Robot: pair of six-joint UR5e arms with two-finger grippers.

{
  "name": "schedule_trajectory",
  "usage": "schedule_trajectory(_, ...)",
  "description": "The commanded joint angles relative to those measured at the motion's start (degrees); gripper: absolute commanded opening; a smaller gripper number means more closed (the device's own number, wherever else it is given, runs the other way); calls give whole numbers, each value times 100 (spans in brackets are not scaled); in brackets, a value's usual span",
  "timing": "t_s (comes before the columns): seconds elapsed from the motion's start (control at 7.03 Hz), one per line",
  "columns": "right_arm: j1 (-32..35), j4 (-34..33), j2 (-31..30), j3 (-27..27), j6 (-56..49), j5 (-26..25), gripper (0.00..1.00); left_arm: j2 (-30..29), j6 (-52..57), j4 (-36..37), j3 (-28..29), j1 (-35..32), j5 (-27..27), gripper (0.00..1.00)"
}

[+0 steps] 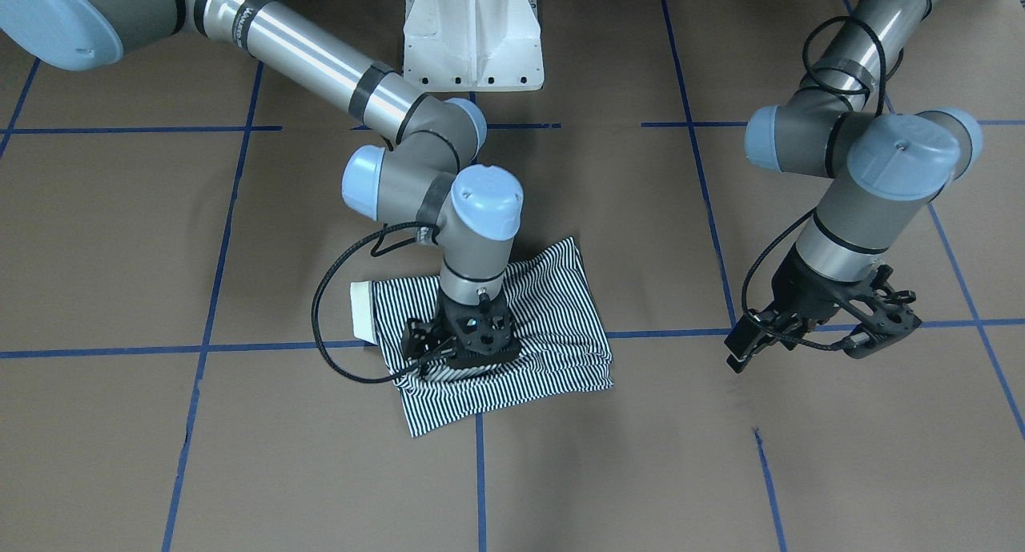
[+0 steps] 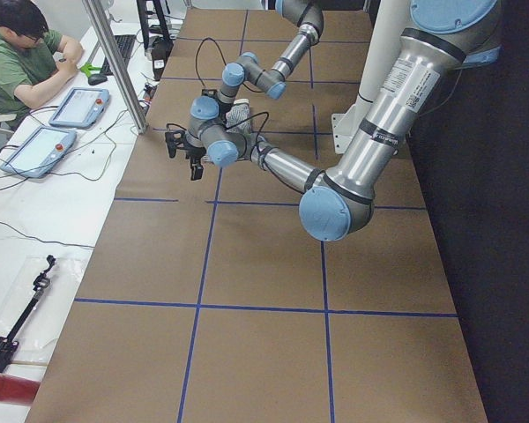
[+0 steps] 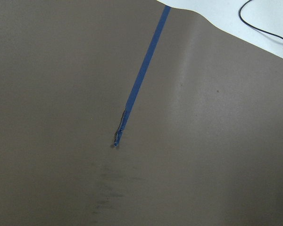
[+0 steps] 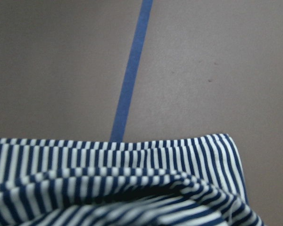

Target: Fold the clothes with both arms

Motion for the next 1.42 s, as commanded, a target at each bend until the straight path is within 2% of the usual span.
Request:
schedule_trajectory(0.0, 421, 412, 15, -349, -475, -429, 100, -4, 0, 66, 0, -27, -59, 100)
schedule_trajectory(0.14, 510, 954, 41, -490, -477, -439, 100, -5, 0, 84, 0, -27, -67, 100)
schedule_trajectory(0.43, 624, 1021, 112, -482, -477, -387, 100, -92, -87, -12, 95, 42, -33, 100)
schedule_trajectory(0.71, 974, 1013, 147, -256, -424, 645, 100, -784, -340, -38, 656, 610, 107, 100)
schedule_trajectory(1.0, 1326, 856, -79, 175, -275, 1858, 100, -1198, -483, -458, 1314, 1061, 747, 97)
schedule_trajectory(1.14, 1406, 376, -264, 612, -283, 2064, 100, -1531, -840, -661, 1753, 1141, 776, 89)
schedule_trajectory(1.28, 1485, 180, -431, 921, -283, 2231, 100, -1647, -983, -672, 1870, 1229, 776, 80)
